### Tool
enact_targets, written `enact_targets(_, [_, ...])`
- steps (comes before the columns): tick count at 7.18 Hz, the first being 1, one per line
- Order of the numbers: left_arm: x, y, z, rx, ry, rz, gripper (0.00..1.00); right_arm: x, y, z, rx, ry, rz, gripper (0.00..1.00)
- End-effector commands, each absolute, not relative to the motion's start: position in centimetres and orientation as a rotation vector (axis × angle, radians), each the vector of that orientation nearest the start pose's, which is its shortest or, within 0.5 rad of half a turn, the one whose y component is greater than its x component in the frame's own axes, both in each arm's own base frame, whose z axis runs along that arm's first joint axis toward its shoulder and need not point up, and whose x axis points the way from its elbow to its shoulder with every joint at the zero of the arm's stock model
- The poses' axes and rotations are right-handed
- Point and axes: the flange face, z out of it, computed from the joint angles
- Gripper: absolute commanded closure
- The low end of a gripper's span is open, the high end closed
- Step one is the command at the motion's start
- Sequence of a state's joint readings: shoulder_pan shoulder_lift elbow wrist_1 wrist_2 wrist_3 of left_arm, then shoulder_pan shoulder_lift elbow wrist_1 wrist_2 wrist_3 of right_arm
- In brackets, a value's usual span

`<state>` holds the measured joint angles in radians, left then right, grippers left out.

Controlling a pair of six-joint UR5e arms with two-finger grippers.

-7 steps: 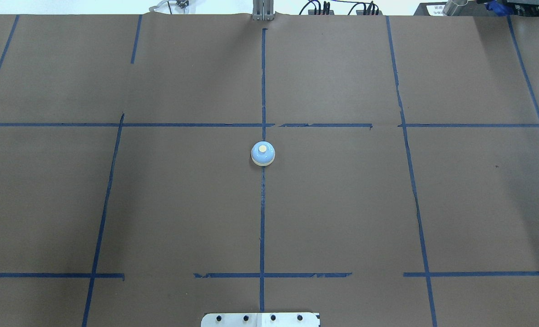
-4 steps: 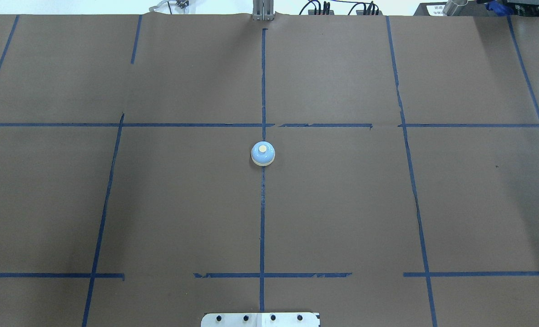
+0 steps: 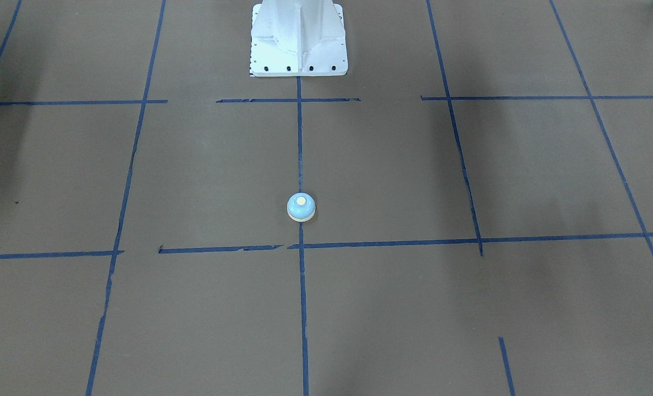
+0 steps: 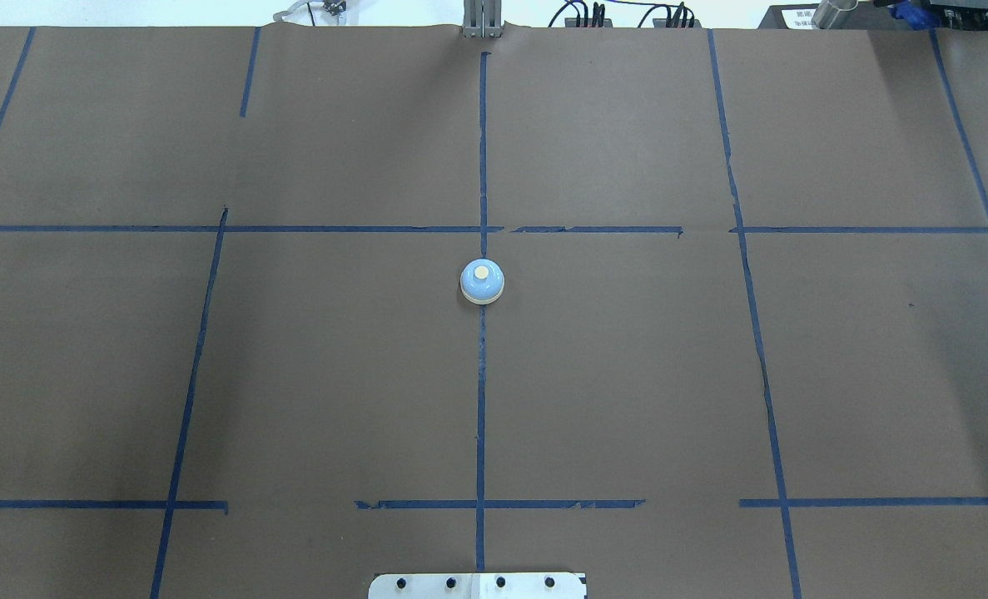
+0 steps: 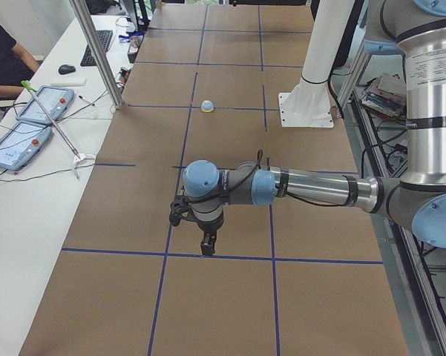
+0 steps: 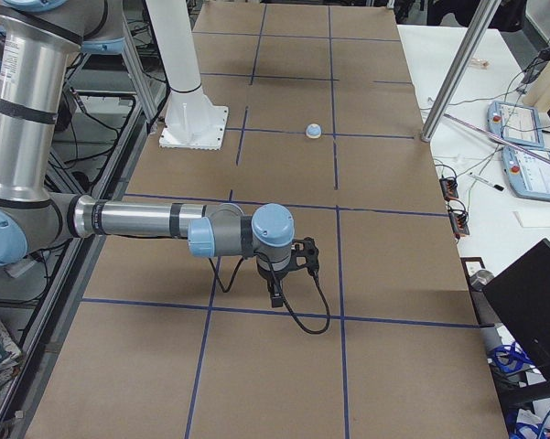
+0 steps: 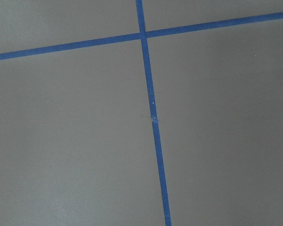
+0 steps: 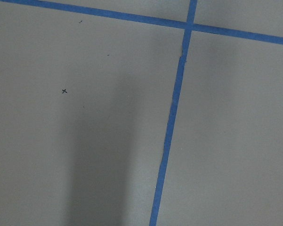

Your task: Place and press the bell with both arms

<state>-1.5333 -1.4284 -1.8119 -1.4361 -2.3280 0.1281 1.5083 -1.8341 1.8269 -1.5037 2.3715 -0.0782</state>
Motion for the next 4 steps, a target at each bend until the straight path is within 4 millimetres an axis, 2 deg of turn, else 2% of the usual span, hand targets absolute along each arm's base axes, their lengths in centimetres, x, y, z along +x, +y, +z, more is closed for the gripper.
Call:
enact_targets(1, [-4.9, -43.1, 61.0, 0.017, 0.763, 0.151, 0.00, 3.9, -38.8, 63.9, 0.061, -0.801, -0.151, 0.00])
enact_targets(3, [-4.9, -43.0, 61.2, 0.013, 0.760, 0.153, 0.00, 3.9, -38.8, 64.1, 0.071, -0.793, -0.160, 0.00])
enact_targets(4, [-5.2, -42.2, 62.7, -0.015, 0.758, 0.135, 0.00, 4.2, -38.9, 63.6, 0.093, -0.774, -0.181, 0.00])
